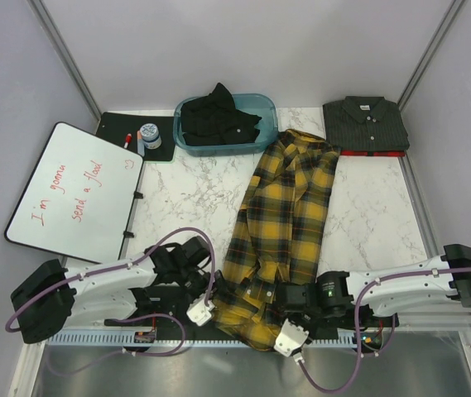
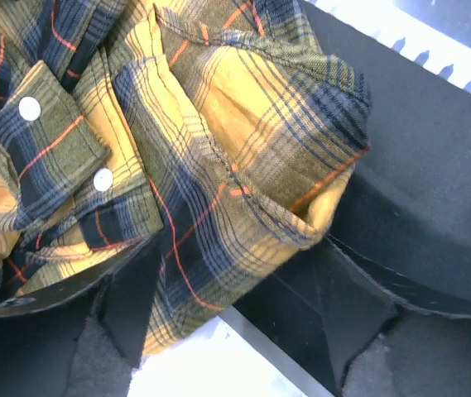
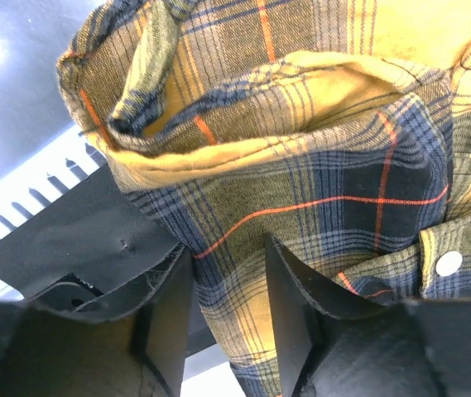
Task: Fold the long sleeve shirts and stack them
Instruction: Fold the shirt
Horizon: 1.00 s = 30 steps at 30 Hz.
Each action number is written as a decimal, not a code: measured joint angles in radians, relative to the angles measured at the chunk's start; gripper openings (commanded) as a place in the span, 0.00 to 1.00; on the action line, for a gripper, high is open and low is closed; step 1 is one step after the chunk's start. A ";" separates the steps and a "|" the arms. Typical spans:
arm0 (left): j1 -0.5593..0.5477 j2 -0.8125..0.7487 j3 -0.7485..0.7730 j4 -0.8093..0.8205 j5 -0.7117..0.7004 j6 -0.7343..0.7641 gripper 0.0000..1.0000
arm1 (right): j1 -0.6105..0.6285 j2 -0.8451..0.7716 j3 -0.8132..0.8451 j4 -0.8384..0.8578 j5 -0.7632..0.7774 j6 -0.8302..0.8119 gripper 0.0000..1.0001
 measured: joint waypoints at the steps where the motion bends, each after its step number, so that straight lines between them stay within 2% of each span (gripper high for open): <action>1: -0.005 0.012 0.000 0.009 0.003 0.000 0.66 | 0.006 0.000 -0.002 0.003 0.004 0.003 0.41; 3: -0.010 0.035 0.001 0.027 0.017 0.000 0.58 | 0.018 0.000 -0.004 0.013 0.013 0.006 0.33; 4: -0.011 0.048 0.002 0.035 0.020 0.000 0.48 | 0.024 0.000 -0.006 0.017 0.016 0.010 0.22; 6: -0.011 0.061 0.002 0.043 0.024 0.000 0.38 | 0.036 0.000 -0.009 0.020 0.017 0.011 0.12; 7: -0.011 0.065 0.002 0.047 0.021 0.000 0.27 | 0.043 0.000 -0.012 0.027 0.017 0.017 0.00; 9: -0.011 0.066 0.002 0.051 0.023 0.000 0.19 | 0.049 -0.001 -0.015 0.039 0.019 0.022 0.00; 10: -0.011 0.063 0.002 0.053 0.024 0.000 0.09 | 0.049 -0.002 -0.015 0.045 0.022 0.027 0.00; 12: -0.011 0.050 0.002 0.054 0.024 -0.006 0.02 | 0.050 -0.003 -0.015 0.048 0.024 0.031 0.00; 22: 0.005 -0.054 0.067 0.051 0.028 -0.124 0.02 | 0.037 -0.128 -0.002 0.040 0.058 0.081 0.00; 30: 0.117 0.040 0.185 0.047 0.069 -0.147 0.02 | -0.120 -0.227 0.019 0.032 0.128 0.082 0.00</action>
